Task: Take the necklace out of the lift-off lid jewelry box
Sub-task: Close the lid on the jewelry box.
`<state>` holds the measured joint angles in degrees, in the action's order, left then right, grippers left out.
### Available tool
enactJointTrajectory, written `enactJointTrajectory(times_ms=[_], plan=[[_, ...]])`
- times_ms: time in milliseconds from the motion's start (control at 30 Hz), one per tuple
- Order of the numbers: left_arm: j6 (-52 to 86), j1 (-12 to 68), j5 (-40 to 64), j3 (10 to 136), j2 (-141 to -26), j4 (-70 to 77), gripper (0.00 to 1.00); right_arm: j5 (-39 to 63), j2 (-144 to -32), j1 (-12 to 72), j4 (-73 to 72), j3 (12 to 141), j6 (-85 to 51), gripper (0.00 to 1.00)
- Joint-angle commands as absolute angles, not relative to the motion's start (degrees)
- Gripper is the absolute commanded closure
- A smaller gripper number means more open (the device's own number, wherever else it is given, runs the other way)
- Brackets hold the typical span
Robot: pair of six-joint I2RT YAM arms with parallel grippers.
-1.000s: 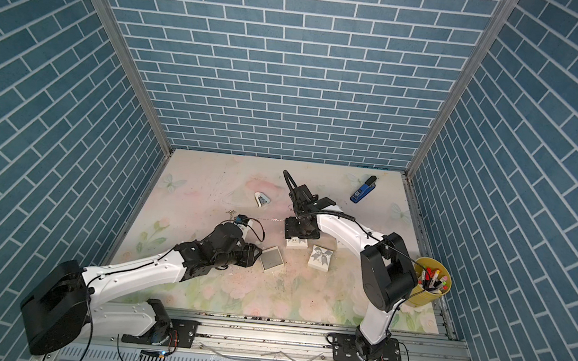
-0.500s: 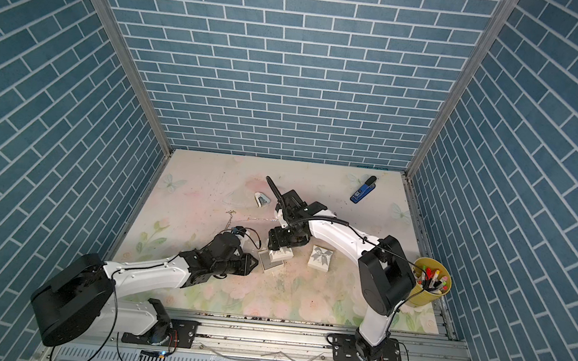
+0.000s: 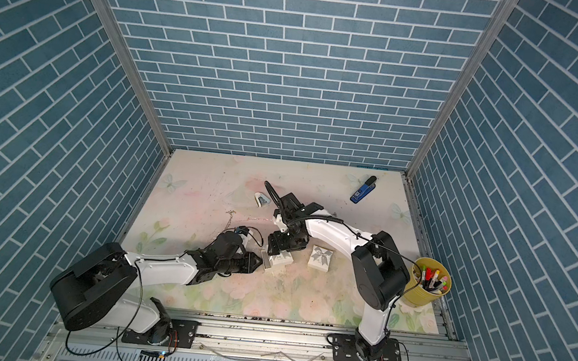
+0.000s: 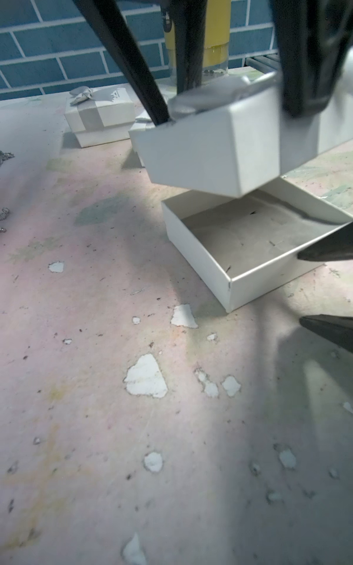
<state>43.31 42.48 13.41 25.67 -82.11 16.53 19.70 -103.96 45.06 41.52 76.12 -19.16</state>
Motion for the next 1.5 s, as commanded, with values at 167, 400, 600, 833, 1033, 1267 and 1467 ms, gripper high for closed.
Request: enactJointTrajectory(times_ms=[167,400,600,833,1033,1267,1467], plan=[[43.59,42.01,14.06,25.27,-82.26,17.51,0.69,17.33,-104.86,45.15,40.44,75.61,-21.46,0.36],[43.59,42.01,14.06,25.31,-82.35,17.49,0.69,13.77,-104.55,45.66,39.24,75.36,-24.27,0.36],[43.61,42.01,14.15,25.43,-82.35,17.5,0.69,14.06,-105.47,46.57,38.79,75.76,-26.17,0.36],[43.9,42.01,14.22,25.1,-82.04,17.75,0.69,14.49,-105.54,47.38,37.66,75.17,-27.99,0.36],[44.01,42.02,14.15,25.02,-81.91,17.75,0.69,14.85,-105.78,47.56,37.7,75.15,-28.21,0.36],[44.07,42.01,14.15,24.96,-81.68,17.67,0.69,13.65,-104.71,47.64,38.16,74.71,-29.04,0.36],[44.29,42.01,13.85,24.89,-81.04,17.41,0.69,12.48,-103.72,47.81,38.41,74.38,-29.92,0.36]])
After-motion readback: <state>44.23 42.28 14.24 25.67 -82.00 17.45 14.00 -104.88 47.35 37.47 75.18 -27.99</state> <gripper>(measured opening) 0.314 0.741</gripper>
